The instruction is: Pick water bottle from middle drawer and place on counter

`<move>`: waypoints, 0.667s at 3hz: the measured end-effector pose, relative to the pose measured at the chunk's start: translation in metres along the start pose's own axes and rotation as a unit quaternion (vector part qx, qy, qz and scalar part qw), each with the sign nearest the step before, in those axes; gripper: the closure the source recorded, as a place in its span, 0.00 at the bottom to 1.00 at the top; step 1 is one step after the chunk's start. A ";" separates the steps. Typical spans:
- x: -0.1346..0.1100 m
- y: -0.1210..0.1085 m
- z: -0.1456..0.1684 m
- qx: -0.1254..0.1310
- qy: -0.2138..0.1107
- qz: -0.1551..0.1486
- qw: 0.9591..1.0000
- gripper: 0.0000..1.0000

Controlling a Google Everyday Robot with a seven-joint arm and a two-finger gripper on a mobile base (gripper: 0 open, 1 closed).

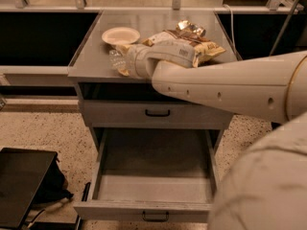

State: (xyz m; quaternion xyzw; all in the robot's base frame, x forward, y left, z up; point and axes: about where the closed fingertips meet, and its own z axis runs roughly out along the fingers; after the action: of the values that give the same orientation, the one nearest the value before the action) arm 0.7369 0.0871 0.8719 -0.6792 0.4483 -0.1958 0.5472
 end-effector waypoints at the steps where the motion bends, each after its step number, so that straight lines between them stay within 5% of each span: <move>1: 0.028 0.000 0.024 0.005 -0.022 0.018 1.000 1.00; 2: 0.021 0.001 0.033 0.003 -0.042 0.032 0.999 0.81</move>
Offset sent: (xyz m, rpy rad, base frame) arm 0.0285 -0.0090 -0.0139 0.0416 0.0113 0.0212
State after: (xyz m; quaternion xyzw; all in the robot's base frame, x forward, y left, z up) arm 0.7725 0.0887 0.8551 -0.6706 0.4459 -0.1508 0.5733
